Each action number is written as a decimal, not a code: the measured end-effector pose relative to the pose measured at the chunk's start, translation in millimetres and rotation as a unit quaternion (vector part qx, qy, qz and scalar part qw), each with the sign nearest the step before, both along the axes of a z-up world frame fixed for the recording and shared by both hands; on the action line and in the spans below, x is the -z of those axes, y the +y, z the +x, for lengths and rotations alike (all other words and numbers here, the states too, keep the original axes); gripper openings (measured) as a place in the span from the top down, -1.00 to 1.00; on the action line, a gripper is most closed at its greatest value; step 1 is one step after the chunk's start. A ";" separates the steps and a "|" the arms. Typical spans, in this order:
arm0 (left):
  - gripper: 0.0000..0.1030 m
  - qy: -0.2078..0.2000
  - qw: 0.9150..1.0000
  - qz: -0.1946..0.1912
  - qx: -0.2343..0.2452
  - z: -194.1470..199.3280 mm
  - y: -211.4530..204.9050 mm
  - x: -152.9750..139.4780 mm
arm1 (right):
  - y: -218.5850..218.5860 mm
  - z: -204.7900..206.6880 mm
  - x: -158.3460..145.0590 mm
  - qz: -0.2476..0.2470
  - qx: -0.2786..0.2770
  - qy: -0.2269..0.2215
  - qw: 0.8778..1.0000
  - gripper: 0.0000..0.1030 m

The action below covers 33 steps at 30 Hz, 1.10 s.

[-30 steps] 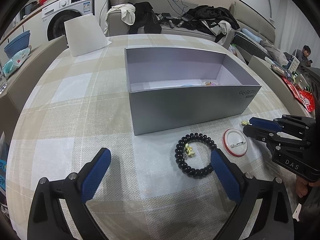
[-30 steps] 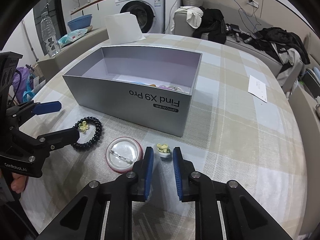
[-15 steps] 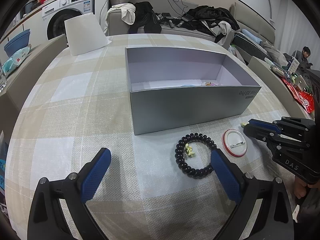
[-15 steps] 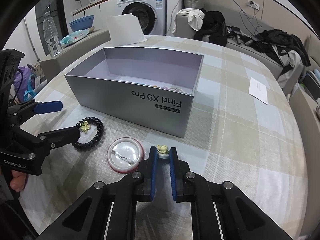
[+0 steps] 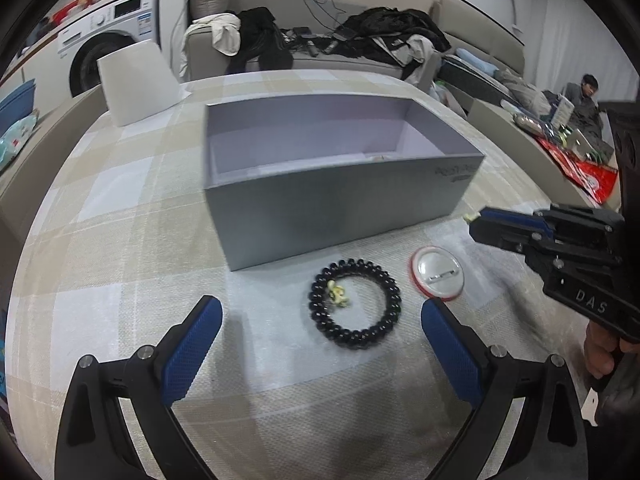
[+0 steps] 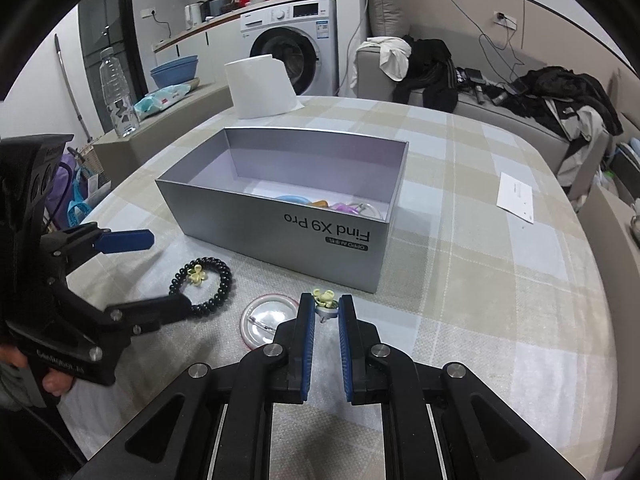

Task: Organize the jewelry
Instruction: 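Grasp the black bead bracelet with the left tool while the right tool holds the yellow charm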

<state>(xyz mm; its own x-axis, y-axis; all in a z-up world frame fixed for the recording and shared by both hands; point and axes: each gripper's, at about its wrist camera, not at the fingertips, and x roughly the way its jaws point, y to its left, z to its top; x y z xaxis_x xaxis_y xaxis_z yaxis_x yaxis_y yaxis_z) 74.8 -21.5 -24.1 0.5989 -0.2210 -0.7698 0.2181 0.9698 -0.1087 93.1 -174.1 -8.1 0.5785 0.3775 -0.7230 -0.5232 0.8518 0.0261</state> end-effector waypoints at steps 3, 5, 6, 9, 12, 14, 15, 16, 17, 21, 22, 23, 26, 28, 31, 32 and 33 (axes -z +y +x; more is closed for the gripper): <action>-0.89 0.013 1.000 0.013 0.012 4.0 -6.1 3.6 | -0.9 -0.9 -1.7 0.007 0.003 0.000 1.000 0.79; -0.89 0.017 1.000 0.018 0.018 6.1 -8.5 4.4 | -1.7 -2.1 -2.2 0.009 0.004 -0.001 1.000 0.79; -0.87 0.018 0.999 0.020 0.022 7.1 -10.1 4.8 | -2.3 -2.2 -2.2 0.010 0.003 -0.001 1.000 0.79; -0.77 0.016 0.999 0.033 0.032 6.4 -15.4 4.3 | -4.7 -2.5 -2.9 0.016 0.005 -0.001 1.000 0.79; -0.52 0.009 0.998 0.039 0.041 4.2 -18.7 2.8 | -5.9 -3.0 -2.8 0.017 0.005 0.000 1.000 0.79; -0.34 0.006 0.998 0.039 0.041 3.9 -17.7 1.8 | -5.9 -3.7 -3.2 0.019 0.003 -0.001 1.000 0.79; -0.16 0.004 0.998 0.038 0.040 3.5 -17.0 1.7 | -5.5 -4.0 -3.3 0.019 0.003 -0.001 1.000 0.79; 0.06 0.001 0.998 0.038 0.040 2.7 -16.4 1.3 | -5.1 -4.6 -3.7 0.020 0.002 -0.002 1.000 0.79; 0.14 -0.001 0.998 0.037 0.040 2.3 -15.5 0.9 | -4.7 -5.1 -3.8 0.020 0.001 -0.003 1.000 0.79; 0.21 -0.001 0.999 0.028 0.039 1.9 -12.2 0.4 | -3.1 -6.7 -4.6 0.021 -0.002 -0.004 1.000 0.79; 0.22 -0.001 0.999 0.025 0.038 1.3 -11.7 0.2 | -2.9 -7.3 -5.7 0.022 -0.002 -0.006 1.000 0.79; 0.22 -0.003 0.999 0.023 0.038 0.4 -11.0 -0.4 | -3.0 -7.7 -6.4 0.023 -0.002 -0.007 1.000 0.79; 0.22 -0.015 0.999 0.017 0.036 -3.3 -9.8 -4.6 | -2.7 -8.8 -7.5 0.022 -0.003 -0.009 1.000 0.79; 0.22 -0.024 0.999 0.011 0.035 -5.8 -8.3 -8.1 | -2.9 -9.1 -8.7 0.024 -0.003 -0.010 1.000 0.79; 0.22 -0.043 0.999 0.003 0.032 -9.8 -5.6 -15.8 | -3.5 -10.0 -11.1 0.028 -0.003 -0.013 1.000 0.79; 0.22 -0.051 0.998 0.001 0.030 -11.2 -4.9 -18.6 | -3.3 -10.3 -11.6 0.029 -0.004 -0.014 0.999 0.79; 0.22 -0.058 0.998 -0.002 0.029 -12.7 -3.9 -21.8 | -2.9 -10.9 -12.5 0.029 -0.005 -0.015 0.999 0.79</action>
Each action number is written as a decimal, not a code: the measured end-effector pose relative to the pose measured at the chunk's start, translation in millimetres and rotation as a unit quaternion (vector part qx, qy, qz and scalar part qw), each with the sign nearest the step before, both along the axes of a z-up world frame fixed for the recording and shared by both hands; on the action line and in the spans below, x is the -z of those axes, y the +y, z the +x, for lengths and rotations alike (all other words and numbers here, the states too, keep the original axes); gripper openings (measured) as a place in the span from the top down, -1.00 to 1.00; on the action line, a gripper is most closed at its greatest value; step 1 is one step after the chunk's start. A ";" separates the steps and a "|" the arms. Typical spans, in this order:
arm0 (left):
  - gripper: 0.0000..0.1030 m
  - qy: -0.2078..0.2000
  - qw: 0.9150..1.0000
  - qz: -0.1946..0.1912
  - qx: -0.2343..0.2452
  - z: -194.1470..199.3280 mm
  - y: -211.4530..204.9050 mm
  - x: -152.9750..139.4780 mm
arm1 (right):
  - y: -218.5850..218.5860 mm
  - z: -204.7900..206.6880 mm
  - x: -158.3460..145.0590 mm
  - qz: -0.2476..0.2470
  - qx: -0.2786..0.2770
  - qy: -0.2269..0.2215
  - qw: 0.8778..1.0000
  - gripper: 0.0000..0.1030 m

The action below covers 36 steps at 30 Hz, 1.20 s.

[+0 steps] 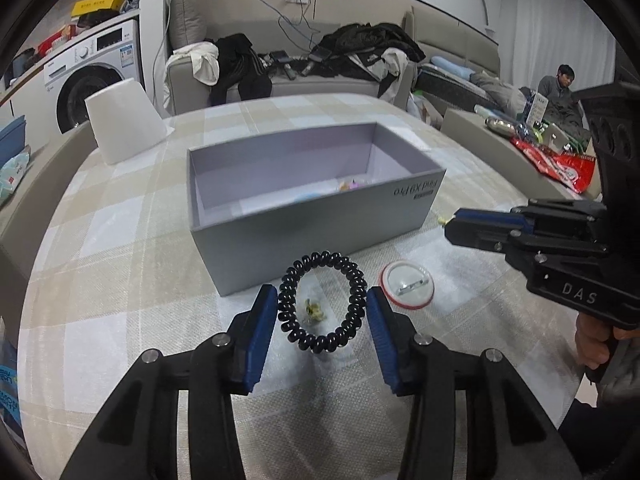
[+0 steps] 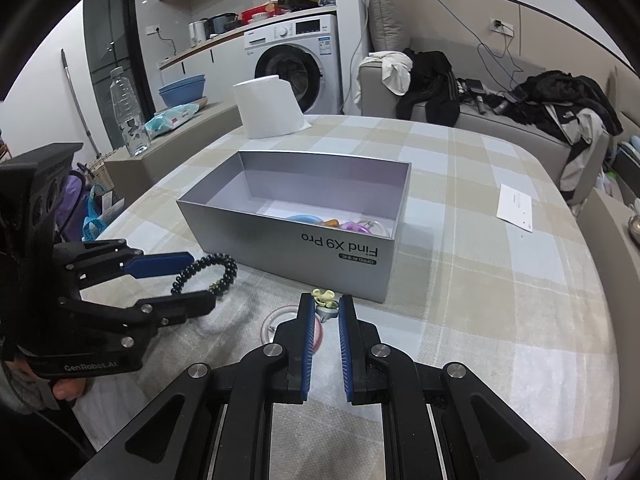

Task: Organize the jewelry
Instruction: 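Grasp the black bead bracelet with the left tool while the right tool holds the yellow charm, then lower the black bracelet and yellow charm into the grey box, open both tools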

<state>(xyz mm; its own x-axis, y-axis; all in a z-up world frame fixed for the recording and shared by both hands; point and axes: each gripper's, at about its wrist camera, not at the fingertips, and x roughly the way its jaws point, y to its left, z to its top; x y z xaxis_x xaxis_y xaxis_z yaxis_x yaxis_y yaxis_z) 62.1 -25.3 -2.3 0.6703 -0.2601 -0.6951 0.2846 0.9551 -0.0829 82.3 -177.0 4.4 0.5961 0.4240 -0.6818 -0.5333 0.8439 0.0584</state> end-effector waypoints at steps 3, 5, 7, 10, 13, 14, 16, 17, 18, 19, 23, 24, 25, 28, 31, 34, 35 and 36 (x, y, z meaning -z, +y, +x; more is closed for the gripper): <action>0.22 -0.021 1.000 -0.008 -0.005 -2.1 2.2 -9.1 | 0.3 -1.1 -4.0 0.006 -0.003 -0.006 1.000 0.79; 0.22 -0.034 0.999 -0.015 -0.011 -2.7 4.8 -14.2 | 0.4 -2.4 -7.2 0.011 -0.004 -0.011 1.000 0.79; 0.22 -0.046 0.999 -0.019 -0.020 -2.5 8.0 -19.9 | 0.9 -3.2 -9.8 0.012 -0.005 -0.013 1.000 0.79; 0.22 -0.058 0.997 -0.026 -0.032 -0.5 13.2 -26.3 | -0.2 -4.1 -17.3 0.019 -0.008 -0.020 1.000 0.79; 0.22 -0.068 0.996 -0.036 -0.044 3.2 18.0 -33.1 | -5.2 -2.6 -28.0 0.044 -0.013 -0.020 0.999 0.79; 0.22 -0.071 0.996 -0.040 -0.047 4.8 19.4 -35.5 | -7.6 -0.8 -31.9 0.058 -0.016 -0.015 0.998 0.79; 0.22 -0.076 0.995 -0.043 -0.052 7.7 20.8 -38.6 | -9.6 2.0 -42.1 0.073 -0.015 -0.020 0.997 0.79; 0.22 -0.077 0.995 -0.043 -0.056 10.2 21.0 -40.3 | -9.9 3.1 -45.5 0.075 -0.014 -0.025 0.997 0.79; 0.22 -0.078 0.994 -0.043 -0.058 12.1 21.5 -41.2 | -10.2 4.1 -49.9 0.078 -0.012 -0.031 0.996 0.79; 0.22 -0.080 0.994 -0.043 -0.060 12.5 21.2 -42.3 | -10.9 5.9 -54.2 0.085 -0.011 -0.034 0.996 0.79; 0.22 -0.091 0.993 -0.041 -0.071 17.2 21.1 -46.1 | -10.5 16.7 -63.5 0.100 -0.005 -0.040 0.994 0.78; 0.22 -0.093 0.992 -0.042 -0.073 18.5 22.5 -46.9 | -10.3 19.3 -64.4 0.101 -0.003 -0.040 0.994 0.78; 0.22 -0.096 0.992 -0.044 -0.075 20.2 23.5 -48.0 | -9.6 23.3 -65.8 0.103 0.002 -0.039 0.994 0.78; 0.22 -0.101 0.990 -0.047 -0.083 24.2 26.8 -49.6 | -8.4 29.2 -69.2 0.107 0.009 -0.043 0.993 0.78; 0.22 -0.104 0.990 -0.048 -0.087 27.3 29.1 -51.2 | -6.6 30.3 -72.2 0.110 0.009 -0.049 0.993 0.78; 0.22 -0.110 0.989 -0.048 -0.091 31.6 30.1 -51.7 | -6.2 32.7 -72.0 0.111 0.015 -0.055 0.992 0.77; 0.22 -0.110 0.988 -0.050 -0.093 33.8 30.4 -51.8 | -5.9 34.0 -70.8 0.111 0.017 -0.054 0.992 0.77; 0.22 -0.108 0.988 -0.052 -0.094 36.4 31.1 -51.3 | -6.2 35.0 -69.7 0.110 0.018 -0.053 0.992 0.77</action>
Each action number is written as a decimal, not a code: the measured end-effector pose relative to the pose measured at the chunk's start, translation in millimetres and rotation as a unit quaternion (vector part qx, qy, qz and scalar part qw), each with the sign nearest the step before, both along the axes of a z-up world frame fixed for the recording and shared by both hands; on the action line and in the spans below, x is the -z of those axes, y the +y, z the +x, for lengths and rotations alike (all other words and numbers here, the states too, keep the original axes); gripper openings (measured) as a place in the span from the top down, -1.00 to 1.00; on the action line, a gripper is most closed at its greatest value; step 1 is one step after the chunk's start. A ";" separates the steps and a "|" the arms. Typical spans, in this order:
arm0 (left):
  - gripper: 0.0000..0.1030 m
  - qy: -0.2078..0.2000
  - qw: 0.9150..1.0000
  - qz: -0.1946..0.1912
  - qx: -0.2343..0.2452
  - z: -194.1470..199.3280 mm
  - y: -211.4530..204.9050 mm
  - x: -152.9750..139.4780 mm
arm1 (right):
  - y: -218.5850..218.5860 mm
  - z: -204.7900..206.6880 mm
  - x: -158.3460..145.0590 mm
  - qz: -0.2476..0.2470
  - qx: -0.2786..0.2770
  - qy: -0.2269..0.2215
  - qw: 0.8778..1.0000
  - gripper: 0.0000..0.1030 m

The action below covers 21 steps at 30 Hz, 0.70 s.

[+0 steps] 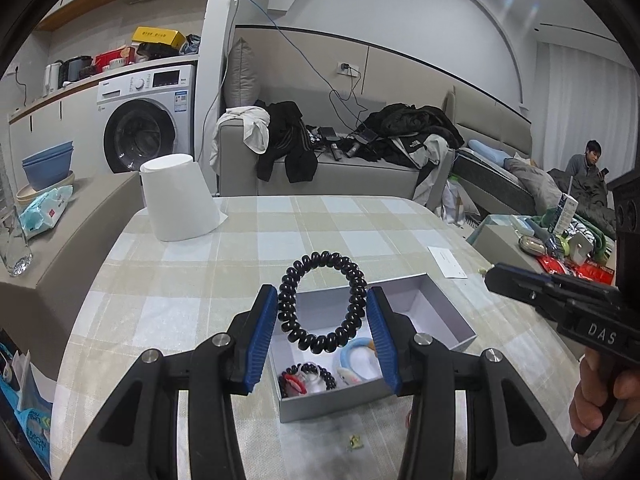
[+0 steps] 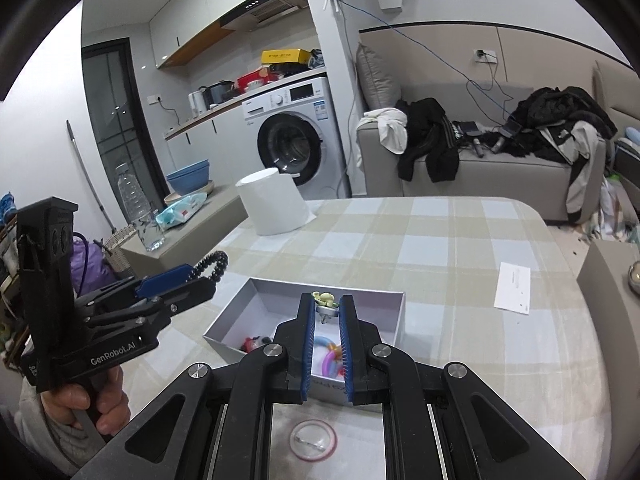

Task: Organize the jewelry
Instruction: 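Lower the black bracelet and yellow charm into the grey box, open both tools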

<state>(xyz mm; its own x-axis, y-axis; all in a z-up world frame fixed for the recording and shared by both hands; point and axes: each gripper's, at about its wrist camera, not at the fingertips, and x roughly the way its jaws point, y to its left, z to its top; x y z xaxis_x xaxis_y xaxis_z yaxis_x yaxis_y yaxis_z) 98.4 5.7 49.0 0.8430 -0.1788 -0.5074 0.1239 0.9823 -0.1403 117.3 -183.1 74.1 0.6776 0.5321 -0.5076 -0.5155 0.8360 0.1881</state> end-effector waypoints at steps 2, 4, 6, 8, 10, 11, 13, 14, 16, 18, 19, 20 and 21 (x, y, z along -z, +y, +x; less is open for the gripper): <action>0.22 0.003 1.000 -0.003 -0.002 3.4 0.9 0.7 | 1.2 3.4 2.2 -0.001 0.002 0.003 1.000 0.77; 0.22 0.003 1.000 -0.003 -0.005 5.0 1.2 0.9 | 1.4 6.2 3.4 0.001 0.004 0.005 1.000 0.77; 0.22 0.005 1.000 -0.001 -0.007 6.6 1.4 2.3 | 2.0 8.4 5.3 0.000 0.005 0.008 1.000 0.77; 0.22 0.010 1.000 -0.001 -0.008 7.2 0.7 3.8 | 2.9 9.1 6.0 -0.001 0.004 0.009 1.000 0.76; 0.22 0.015 1.000 0.002 -0.009 8.9 -0.3 5.8 | 3.4 10.5 7.0 0.000 0.005 0.010 1.000 0.75; 0.22 0.016 1.000 0.005 -0.011 9.4 -0.9 6.9 | 3.3 11.1 7.7 0.000 0.005 0.011 1.000 0.75; 0.22 0.019 1.000 0.008 -0.013 9.9 -1.6 8.2 | 4.2 11.9 9.0 -0.001 0.005 0.012 1.000 0.75; 0.22 0.020 1.000 0.008 -0.012 9.6 -1.5 8.5 | 4.5 12.1 9.5 -0.002 0.005 0.013 1.000 0.75; 0.22 0.020 1.000 0.011 -0.015 7.5 -0.5 8.3 | 4.7 12.0 9.8 -0.003 0.006 0.011 1.000 0.75; 0.22 0.018 1.000 0.010 -0.017 4.9 1.5 8.1 | 4.7 11.9 10.1 -0.003 0.008 0.011 1.000 0.75; 0.22 0.019 1.000 0.007 -0.018 4.8 2.6 9.0 | 5.1 12.0 10.3 -0.004 0.009 0.011 1.000 0.75; 0.22 0.020 1.000 0.003 -0.018 4.6 3.8 10.1 | 5.6 11.8 10.7 -0.007 0.010 0.012 1.000 0.75; 0.22 0.023 1.000 0.000 -0.018 5.0 4.9 11.1 | 6.1 11.0 10.8 -0.010 0.011 0.011 1.000 0.75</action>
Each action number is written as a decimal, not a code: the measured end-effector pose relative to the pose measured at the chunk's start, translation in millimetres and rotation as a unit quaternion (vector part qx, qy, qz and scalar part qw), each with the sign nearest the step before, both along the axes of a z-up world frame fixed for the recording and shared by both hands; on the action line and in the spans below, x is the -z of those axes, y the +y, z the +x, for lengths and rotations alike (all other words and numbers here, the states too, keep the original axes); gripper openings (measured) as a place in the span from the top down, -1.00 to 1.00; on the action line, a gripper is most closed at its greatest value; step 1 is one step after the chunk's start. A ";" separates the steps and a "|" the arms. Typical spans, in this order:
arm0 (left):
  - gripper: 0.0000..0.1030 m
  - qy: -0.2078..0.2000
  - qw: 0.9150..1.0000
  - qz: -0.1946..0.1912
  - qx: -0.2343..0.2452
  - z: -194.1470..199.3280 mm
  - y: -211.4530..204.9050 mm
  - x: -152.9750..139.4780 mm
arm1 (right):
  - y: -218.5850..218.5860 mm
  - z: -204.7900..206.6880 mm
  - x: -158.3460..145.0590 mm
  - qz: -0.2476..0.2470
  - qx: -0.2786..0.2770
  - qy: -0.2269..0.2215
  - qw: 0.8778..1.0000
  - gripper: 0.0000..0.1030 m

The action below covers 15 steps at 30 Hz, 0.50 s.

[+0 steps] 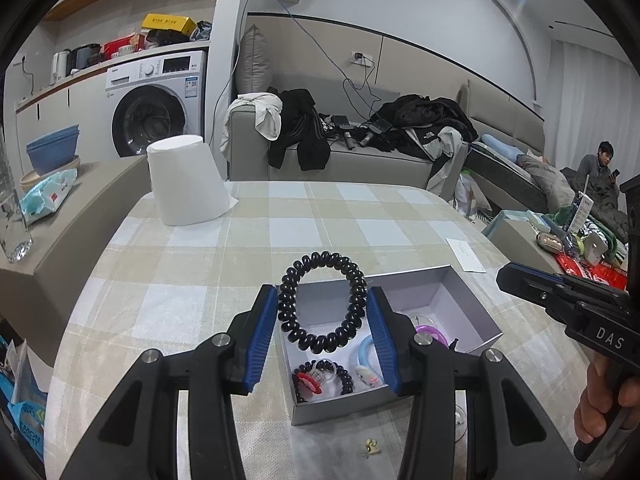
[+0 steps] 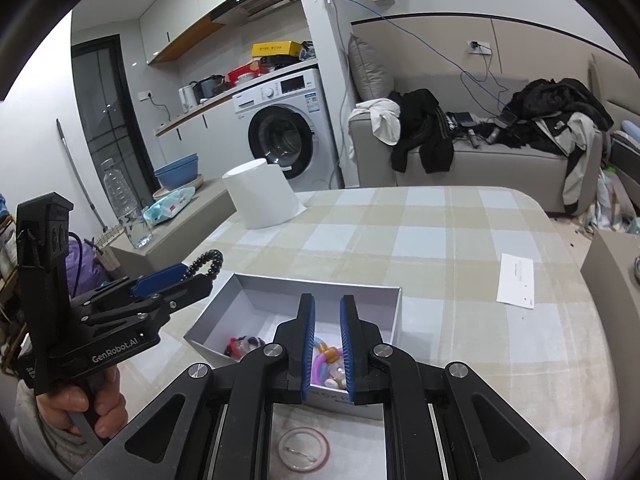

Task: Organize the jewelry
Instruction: 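Lower the black bracelet and yellow charm into the grey box, open both tools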

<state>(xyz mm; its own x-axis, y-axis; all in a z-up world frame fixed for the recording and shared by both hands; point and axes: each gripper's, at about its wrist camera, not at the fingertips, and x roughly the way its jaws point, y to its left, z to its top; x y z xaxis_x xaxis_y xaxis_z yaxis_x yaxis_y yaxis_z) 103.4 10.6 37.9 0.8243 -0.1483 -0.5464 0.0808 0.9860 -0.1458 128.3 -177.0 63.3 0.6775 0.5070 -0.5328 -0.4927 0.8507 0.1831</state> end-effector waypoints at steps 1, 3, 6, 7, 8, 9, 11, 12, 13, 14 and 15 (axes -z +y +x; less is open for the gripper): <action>0.22 0.003 1.000 -0.002 0.001 1.1 0.2 1.0 | 0.4 0.1 0.1 -0.002 0.001 -0.001 1.000 0.75; 0.22 0.005 1.000 -0.001 0.004 2.1 -0.9 2.3 | 0.4 -0.5 0.3 -0.002 0.002 -0.001 1.000 0.75; 0.22 0.008 1.000 -0.002 0.008 3.9 -2.2 3.1 | 0.2 -0.8 1.7 -0.003 0.002 0.001 1.000 0.75; 0.22 0.009 1.000 -0.002 0.010 4.6 -2.4 3.7 | 0.5 -0.4 2.6 -0.004 0.001 0.002 1.000 0.74; 0.22 0.010 1.000 -0.001 0.011 5.4 -2.6 3.8 | 0.7 0.0 3.2 -0.004 0.001 0.002 1.000 0.74; 0.21 0.012 1.000 0.000 0.013 6.4 -3.8 4.0 | 0.4 0.4 3.6 -0.003 0.001 0.003 1.000 0.74; 0.14 0.019 1.000 0.001 0.018 7.8 -5.1 5.9 | -0.5 0.9 3.9 0.000 0.003 0.004 1.000 0.71; 0.06 0.023 1.000 0.000 0.018 8.2 -5.7 6.9 | -1.2 1.0 4.2 -0.001 0.004 0.004 1.000 0.68; -0.11 0.030 0.999 -0.001 0.018 9.0 -6.4 7.6 | -1.9 0.7 4.7 -0.001 0.005 0.004 1.000 0.60; -0.20 0.033 0.999 -0.001 0.019 8.9 -6.7 8.3 | -2.9 0.1 5.1 -0.001 0.006 0.004 1.000 0.54; -0.33 0.034 0.999 0.000 0.018 8.2 -6.7 8.0 | -4.2 -0.3 5.4 -0.001 0.007 0.004 1.000 0.52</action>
<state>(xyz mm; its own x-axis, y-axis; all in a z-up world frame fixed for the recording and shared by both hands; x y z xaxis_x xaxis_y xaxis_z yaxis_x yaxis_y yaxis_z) 111.6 3.9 29.8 0.7788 -0.1779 -0.6015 0.1064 0.9825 -0.1528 128.0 -181.2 57.9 0.6810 0.4962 -0.5386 -0.4788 0.8582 0.1852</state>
